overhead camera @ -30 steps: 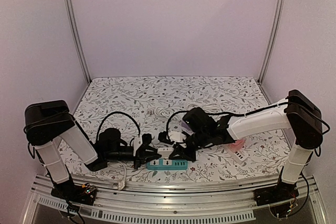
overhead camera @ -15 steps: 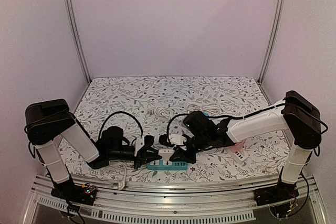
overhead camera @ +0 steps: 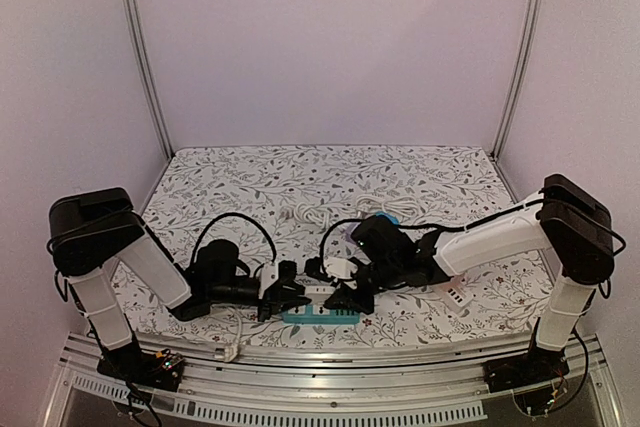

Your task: Insert the plug

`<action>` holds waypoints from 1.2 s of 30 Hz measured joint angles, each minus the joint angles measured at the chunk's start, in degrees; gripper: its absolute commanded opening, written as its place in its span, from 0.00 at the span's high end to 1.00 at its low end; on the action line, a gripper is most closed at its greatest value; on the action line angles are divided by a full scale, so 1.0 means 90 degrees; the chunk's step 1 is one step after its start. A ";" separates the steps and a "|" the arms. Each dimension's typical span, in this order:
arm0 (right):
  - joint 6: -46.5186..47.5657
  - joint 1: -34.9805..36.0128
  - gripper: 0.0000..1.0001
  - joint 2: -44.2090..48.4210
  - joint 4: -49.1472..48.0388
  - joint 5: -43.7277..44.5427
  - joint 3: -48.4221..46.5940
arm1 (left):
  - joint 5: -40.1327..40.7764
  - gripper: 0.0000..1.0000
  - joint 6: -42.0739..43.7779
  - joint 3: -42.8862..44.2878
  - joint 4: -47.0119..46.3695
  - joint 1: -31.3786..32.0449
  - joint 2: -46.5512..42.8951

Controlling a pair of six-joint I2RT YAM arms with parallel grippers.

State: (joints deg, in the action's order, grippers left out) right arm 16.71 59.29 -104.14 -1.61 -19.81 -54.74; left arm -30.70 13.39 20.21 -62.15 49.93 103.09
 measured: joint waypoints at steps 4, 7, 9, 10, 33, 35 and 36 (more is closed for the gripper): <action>-0.0214 0.0102 0.33 -0.0061 -0.0078 0.0112 -0.0017 | -0.0005 0.27 0.0282 0.0049 0.0240 0.0287 0.0015; -0.0311 0.0134 0.24 -0.0061 -0.0061 0.0146 -0.0019 | 0.0015 0.18 0.0389 0.0046 0.0333 0.0328 0.0007; -0.0325 0.0148 0.03 -0.0061 0.0012 0.0146 -0.0019 | 0.0053 0.10 0.0420 0.0039 0.0359 0.0328 0.0000; -0.0347 0.0151 0.02 -0.0061 0.0036 0.0146 -0.0024 | 0.0075 0.07 0.0430 0.0029 0.0374 0.0328 -0.0012; -0.1729 -0.1156 0.01 0.2429 0.1778 0.2788 -0.1491 | 0.2147 0.00 0.0760 0.0899 0.5413 0.0488 -0.5020; -0.2237 -0.1734 0.01 0.2538 0.2132 0.3167 -0.1581 | 0.2659 0.00 0.0495 0.1246 0.6118 0.0022 -0.5306; -0.2523 -0.2064 0.01 0.2606 0.2339 0.3293 -0.1559 | 0.2829 0.00 0.0393 0.1370 0.6365 -0.0233 -0.5384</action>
State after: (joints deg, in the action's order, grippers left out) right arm -6.00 40.71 -80.68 19.44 9.82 -68.77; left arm -5.23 16.93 32.53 -4.86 47.83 54.63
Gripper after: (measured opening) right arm 0.988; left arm 0.995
